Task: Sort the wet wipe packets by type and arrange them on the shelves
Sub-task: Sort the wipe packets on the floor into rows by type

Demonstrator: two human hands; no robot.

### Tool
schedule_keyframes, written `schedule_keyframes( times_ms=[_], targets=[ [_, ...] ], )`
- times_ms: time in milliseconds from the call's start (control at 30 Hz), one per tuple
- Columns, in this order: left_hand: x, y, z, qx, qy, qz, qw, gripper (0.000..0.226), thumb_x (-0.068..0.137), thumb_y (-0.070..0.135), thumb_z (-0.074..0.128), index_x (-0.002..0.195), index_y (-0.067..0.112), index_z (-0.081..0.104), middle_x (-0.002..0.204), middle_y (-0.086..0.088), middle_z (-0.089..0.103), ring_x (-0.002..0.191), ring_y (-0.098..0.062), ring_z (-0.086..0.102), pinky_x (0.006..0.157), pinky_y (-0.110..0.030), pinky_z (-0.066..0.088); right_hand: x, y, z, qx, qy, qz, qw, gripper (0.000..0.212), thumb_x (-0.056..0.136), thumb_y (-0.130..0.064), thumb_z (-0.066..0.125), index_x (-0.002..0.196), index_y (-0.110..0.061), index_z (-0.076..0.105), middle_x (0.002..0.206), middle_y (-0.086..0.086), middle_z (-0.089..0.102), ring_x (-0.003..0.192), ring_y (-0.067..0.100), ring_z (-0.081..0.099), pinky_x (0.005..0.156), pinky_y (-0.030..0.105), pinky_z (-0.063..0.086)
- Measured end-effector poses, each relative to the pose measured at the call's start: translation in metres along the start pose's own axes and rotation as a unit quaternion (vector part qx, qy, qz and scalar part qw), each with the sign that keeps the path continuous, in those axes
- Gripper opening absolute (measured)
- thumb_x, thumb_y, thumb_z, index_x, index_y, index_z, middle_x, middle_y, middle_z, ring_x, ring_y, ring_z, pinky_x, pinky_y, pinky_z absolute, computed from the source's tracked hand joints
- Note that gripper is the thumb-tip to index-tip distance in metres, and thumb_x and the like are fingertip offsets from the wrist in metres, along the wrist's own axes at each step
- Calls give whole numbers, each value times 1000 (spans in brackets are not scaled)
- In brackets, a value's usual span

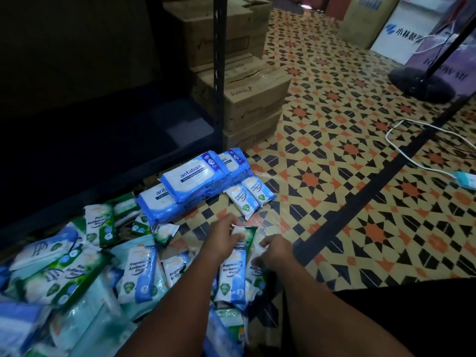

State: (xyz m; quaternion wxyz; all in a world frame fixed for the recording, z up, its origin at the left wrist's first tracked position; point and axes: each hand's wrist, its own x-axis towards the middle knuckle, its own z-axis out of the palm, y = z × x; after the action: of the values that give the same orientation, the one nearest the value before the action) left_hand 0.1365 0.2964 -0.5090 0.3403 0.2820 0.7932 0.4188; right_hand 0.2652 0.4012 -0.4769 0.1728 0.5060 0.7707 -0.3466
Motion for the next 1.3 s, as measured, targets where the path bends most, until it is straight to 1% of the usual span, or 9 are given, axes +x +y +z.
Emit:
schedule_keyframes(
  times_ms=[200,300,533,733,833,933,1033,1167,1300],
  targets=[
    [-35,25,-43,-61,176,93,978,13,92,26,72,96,31,61,66,10,52,64,-12,54,64,-32,49,-15,-51,-43,-57,33,-76,995,31,69,-7,89,93,-19,74,104,4,68,98,22,66,81,33,57],
    [-56,28,-76,-71,228,105,965,10,94,24,71,98,30,63,72,12,64,70,-11,62,70,-33,52,-27,-85,-43,-30,50,-147,987,28,68,-5,87,74,-25,68,86,1,67,83,18,65,62,24,47],
    [-121,-11,-170,-82,329,47,940,17,95,23,71,110,25,62,79,-4,68,72,-22,65,68,-34,52,-62,-170,10,62,-84,-308,946,35,81,-11,84,114,-10,71,117,3,67,107,11,60,77,19,43],
    [-190,-72,-234,-83,477,-65,873,14,94,18,70,104,18,60,75,1,65,63,-8,58,58,-18,42,-98,-236,86,32,-181,-384,905,42,96,-12,67,138,-13,59,130,-4,56,124,17,55,102,32,44],
    [-222,-101,-251,-104,512,-142,841,20,98,23,66,114,14,59,85,-6,61,69,-20,55,57,-22,44,-110,-256,122,1,-209,-390,897,42,99,-18,62,140,-21,58,148,-3,49,130,21,54,109,38,45],
    [-252,-126,-255,-108,548,-178,810,22,99,26,63,117,14,58,88,-6,57,74,-24,54,68,-33,42,-130,-272,144,-39,-250,-380,890,42,104,-23,54,146,-27,50,158,-4,36,140,26,44,111,39,40],
    [-283,-150,-244,-85,607,-157,775,5,98,16,59,93,18,57,68,-7,54,56,-21,48,55,-36,39,-140,-283,166,-84,-269,-394,875,45,106,-22,50,151,-23,44,162,0,31,141,24,39,104,32,37],
    [-303,-180,-230,-93,657,-209,718,11,94,13,55,87,21,53,64,-8,55,53,-25,46,52,-35,37,-144,-289,193,-135,-279,-424,851,44,106,-19,50,149,-22,46,163,9,28,130,44,49,98,50,48],
    [-302,-200,-223,-62,620,-231,747,16,93,11,59,86,23,53,58,-8,52,45,-19,41,47,-30,31,-142,-286,214,-229,-234,-485,811,41,101,-29,55,142,-28,53,146,9,43,130,31,46,93,38,47]
  ],
)
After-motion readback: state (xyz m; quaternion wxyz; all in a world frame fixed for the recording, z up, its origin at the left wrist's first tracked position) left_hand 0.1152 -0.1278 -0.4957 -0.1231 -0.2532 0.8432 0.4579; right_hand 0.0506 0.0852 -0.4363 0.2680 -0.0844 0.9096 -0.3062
